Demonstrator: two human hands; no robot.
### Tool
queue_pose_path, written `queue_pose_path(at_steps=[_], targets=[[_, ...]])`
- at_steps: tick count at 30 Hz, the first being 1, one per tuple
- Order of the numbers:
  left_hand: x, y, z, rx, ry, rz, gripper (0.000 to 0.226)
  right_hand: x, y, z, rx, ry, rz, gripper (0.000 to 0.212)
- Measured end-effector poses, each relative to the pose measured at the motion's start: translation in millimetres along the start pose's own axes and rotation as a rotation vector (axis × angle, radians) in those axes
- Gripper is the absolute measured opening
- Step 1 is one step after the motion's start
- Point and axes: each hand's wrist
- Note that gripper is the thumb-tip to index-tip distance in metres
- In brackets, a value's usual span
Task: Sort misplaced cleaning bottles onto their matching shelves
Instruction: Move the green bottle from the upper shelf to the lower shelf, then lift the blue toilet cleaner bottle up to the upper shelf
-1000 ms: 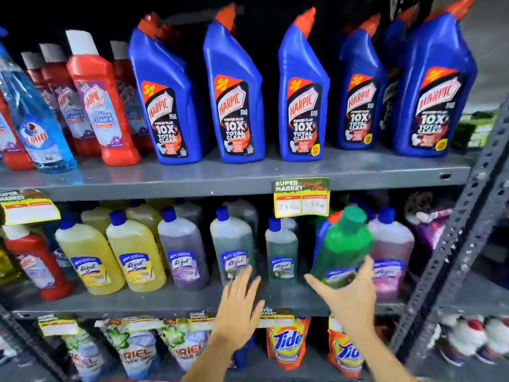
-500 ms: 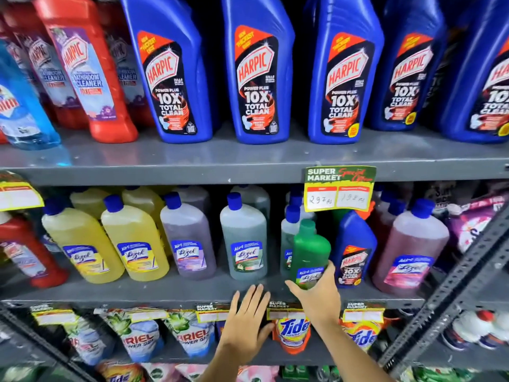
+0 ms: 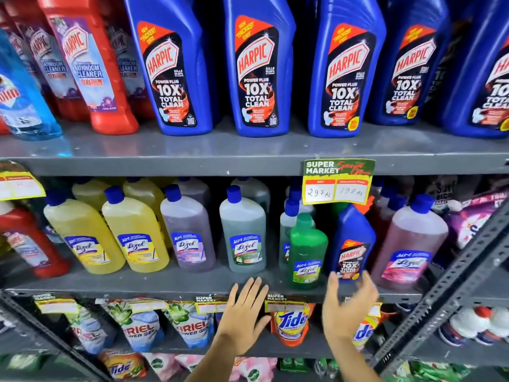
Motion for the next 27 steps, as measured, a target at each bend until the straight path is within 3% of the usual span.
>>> queue_pose_path(at_steps=[3,10,17,20,25,27], targets=[[0,1,0,0.003,-0.033,0.042,0.064,5,-44,-1,-0.024,0.074,0.055,0.091],[1,0,0,0.005,-0.057,0.065,0.069,-12,-84,12,-0.117,0.136,-0.221,0.113],[10,2,3,0.015,-0.003,0.136,0.066,-2,-72,4,-0.160,0.159,-0.153,0.116],[45,-8,13,-0.073,0.077,0.337,0.062,27,-53,-12,-0.170,0.151,-0.108,0.124],[172,-37,31,-0.190,0.258,0.944,0.052,89,-50,-62,-0.040,-0.039,0.032,0.128],[227,-46,32,-0.224,0.267,1.126,0.049,105,-69,-92,0.075,-0.178,0.056,0.118]])
Point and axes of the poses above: each hand's wrist, its own y-axis away from the middle knuckle, its own x-axis out of the back of the hand, z = x × y, and after that the axes turned 4 degrees about x, right-handed
